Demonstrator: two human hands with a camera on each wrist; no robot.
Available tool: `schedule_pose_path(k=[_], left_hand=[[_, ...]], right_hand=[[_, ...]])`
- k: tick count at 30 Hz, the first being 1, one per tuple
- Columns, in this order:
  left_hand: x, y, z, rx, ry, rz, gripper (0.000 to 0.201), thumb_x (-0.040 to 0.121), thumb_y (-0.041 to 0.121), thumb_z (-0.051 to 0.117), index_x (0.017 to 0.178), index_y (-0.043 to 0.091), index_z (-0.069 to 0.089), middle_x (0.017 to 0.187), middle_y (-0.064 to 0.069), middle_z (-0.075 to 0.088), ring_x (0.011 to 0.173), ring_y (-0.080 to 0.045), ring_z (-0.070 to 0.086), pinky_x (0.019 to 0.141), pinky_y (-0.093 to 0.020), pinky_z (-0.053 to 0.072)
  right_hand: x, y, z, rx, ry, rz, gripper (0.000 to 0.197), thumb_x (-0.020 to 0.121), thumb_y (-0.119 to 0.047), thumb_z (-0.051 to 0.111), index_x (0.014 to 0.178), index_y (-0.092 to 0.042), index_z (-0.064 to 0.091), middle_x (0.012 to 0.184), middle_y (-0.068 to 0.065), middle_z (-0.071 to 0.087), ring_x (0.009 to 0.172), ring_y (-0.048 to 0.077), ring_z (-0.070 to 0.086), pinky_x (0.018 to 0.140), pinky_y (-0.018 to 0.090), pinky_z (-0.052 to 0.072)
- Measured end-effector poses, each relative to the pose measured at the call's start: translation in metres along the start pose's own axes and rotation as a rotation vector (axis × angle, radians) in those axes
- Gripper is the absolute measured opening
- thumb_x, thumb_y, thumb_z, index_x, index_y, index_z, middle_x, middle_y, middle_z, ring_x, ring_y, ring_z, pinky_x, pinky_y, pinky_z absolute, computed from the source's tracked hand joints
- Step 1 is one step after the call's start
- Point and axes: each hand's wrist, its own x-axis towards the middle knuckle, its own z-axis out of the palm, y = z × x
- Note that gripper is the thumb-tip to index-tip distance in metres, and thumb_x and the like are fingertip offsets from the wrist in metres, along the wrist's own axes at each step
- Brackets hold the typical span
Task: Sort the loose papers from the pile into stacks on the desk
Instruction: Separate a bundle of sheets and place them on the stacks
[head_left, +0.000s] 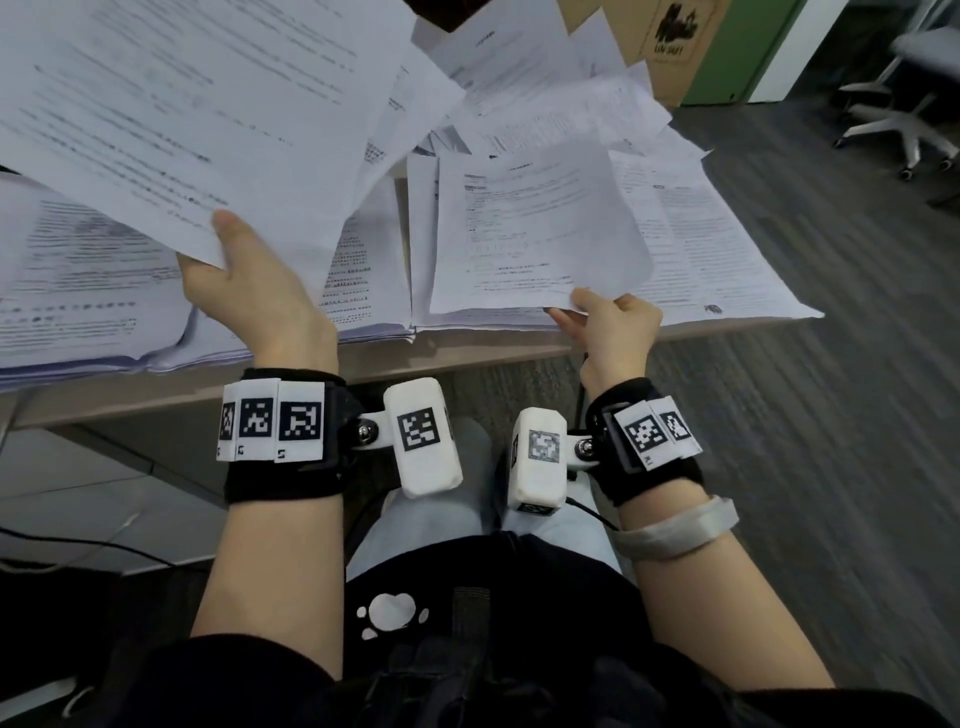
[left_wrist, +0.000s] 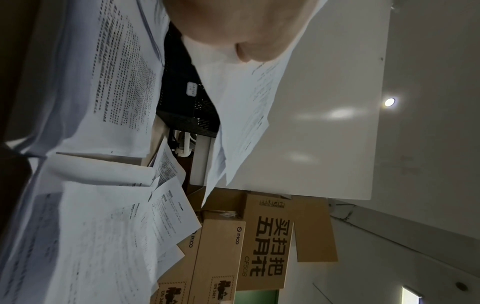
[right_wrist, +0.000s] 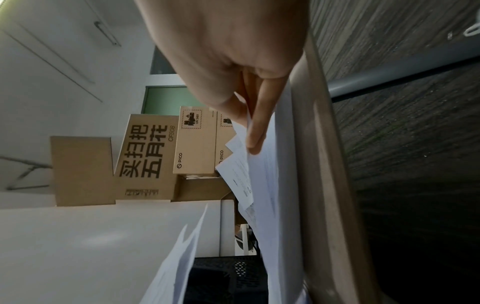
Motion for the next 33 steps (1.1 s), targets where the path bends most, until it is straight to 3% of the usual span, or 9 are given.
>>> schedule_pose_path(k=[5, 10, 14, 16, 20, 23, 26, 29, 33], left_hand=[[-0.001, 0.003, -0.006, 0.012, -0.02, -0.056, 0.024, 0.095, 0.009, 0.049, 0.118, 0.008, 0.055, 0.118, -0.007, 0.063, 0.097, -0.013, 0.062, 0.08, -0.012, 0.051], [-0.011, 0.0, -0.011, 0.039, -0.12, -0.121, 0.021, 0.093, 0.013, 0.054, 0.113, 0.01, 0.057, 0.118, -0.007, 0.065, 0.106, -0.017, 0.065, 0.094, -0.029, 0.053], [-0.018, -0.001, -0.01, 0.052, -0.185, -0.144, 0.016, 0.095, 0.013, 0.054, 0.111, 0.013, 0.057, 0.114, -0.001, 0.064, 0.107, -0.013, 0.063, 0.094, -0.02, 0.051], [-0.02, -0.001, -0.01, 0.05, -0.228, -0.154, 0.015, 0.095, 0.013, 0.054, 0.109, 0.013, 0.058, 0.111, -0.001, 0.064, 0.106, -0.013, 0.063, 0.093, -0.02, 0.051], [-0.02, 0.0, -0.011, 0.023, -0.365, -0.172, 0.01, 0.094, 0.012, 0.055, 0.097, 0.021, 0.058, 0.107, 0.004, 0.066, 0.109, -0.014, 0.063, 0.096, -0.026, 0.051], [-0.016, 0.0, -0.014, 0.009, -0.453, -0.148, 0.014, 0.093, 0.008, 0.057, 0.101, 0.02, 0.058, 0.105, 0.005, 0.066, 0.104, -0.011, 0.064, 0.095, -0.026, 0.051], [-0.015, 0.0, -0.017, 0.031, -0.516, -0.142, 0.019, 0.088, 0.003, 0.061, 0.099, 0.019, 0.06, 0.098, 0.01, 0.069, 0.096, -0.006, 0.065, 0.091, -0.024, 0.053], [-0.011, 0.002, -0.022, 0.136, -0.595, -0.144, 0.026, 0.08, -0.002, 0.068, 0.093, 0.019, 0.061, 0.091, 0.01, 0.071, 0.094, -0.011, 0.067, 0.087, -0.029, 0.054], [-0.003, 0.013, -0.027, 0.098, -0.598, -0.193, 0.023, 0.081, 0.003, 0.068, 0.097, 0.017, 0.06, 0.095, 0.005, 0.071, 0.094, -0.013, 0.068, 0.075, -0.028, 0.057]], right_hand=[[-0.003, 0.008, 0.001, -0.106, -0.043, -0.03, 0.019, 0.081, 0.013, 0.058, 0.067, 0.0, 0.054, 0.073, 0.011, 0.06, 0.055, 0.019, 0.063, 0.051, 0.021, 0.055], [-0.008, 0.011, 0.001, -0.24, -0.031, -0.123, 0.01, 0.076, 0.007, 0.065, 0.082, 0.001, 0.06, 0.077, 0.009, 0.062, 0.05, 0.007, 0.061, 0.051, 0.023, 0.053], [-0.009, 0.006, 0.001, -0.318, 0.072, -0.219, 0.052, 0.066, -0.011, 0.079, 0.113, -0.009, 0.06, 0.106, 0.003, 0.055, 0.086, 0.014, 0.06, 0.079, 0.028, 0.052], [-0.014, 0.0, 0.002, -0.321, 0.126, -0.282, 0.068, 0.07, -0.015, 0.078, 0.131, -0.012, 0.049, 0.117, 0.0, 0.037, 0.083, 0.004, 0.05, 0.08, 0.019, 0.045], [-0.029, -0.023, 0.013, -0.237, 0.106, -0.31, 0.041, 0.079, -0.029, 0.071, 0.116, -0.016, 0.06, 0.113, -0.001, 0.049, 0.075, -0.005, 0.051, 0.07, 0.009, 0.043], [-0.042, -0.039, 0.026, -0.232, -0.314, -0.112, 0.033, 0.088, -0.039, 0.062, 0.103, -0.01, 0.066, 0.099, 0.001, 0.067, 0.075, 0.012, 0.059, 0.058, 0.022, 0.048], [-0.056, -0.046, 0.043, -0.153, -0.554, -0.063, 0.02, 0.091, -0.028, 0.061, 0.091, -0.008, 0.062, 0.092, 0.01, 0.066, 0.081, 0.02, 0.065, 0.066, 0.029, 0.058], [-0.058, -0.045, 0.052, -0.106, -0.539, -0.129, 0.007, 0.092, -0.01, 0.059, 0.086, -0.008, 0.061, 0.085, 0.007, 0.068, 0.076, 0.017, 0.067, 0.067, 0.028, 0.059], [-0.046, -0.045, 0.049, -0.166, -0.519, -0.167, 0.018, 0.092, 0.0, 0.054, 0.082, -0.013, 0.061, 0.081, -0.002, 0.067, 0.071, 0.009, 0.066, 0.067, 0.025, 0.059]])
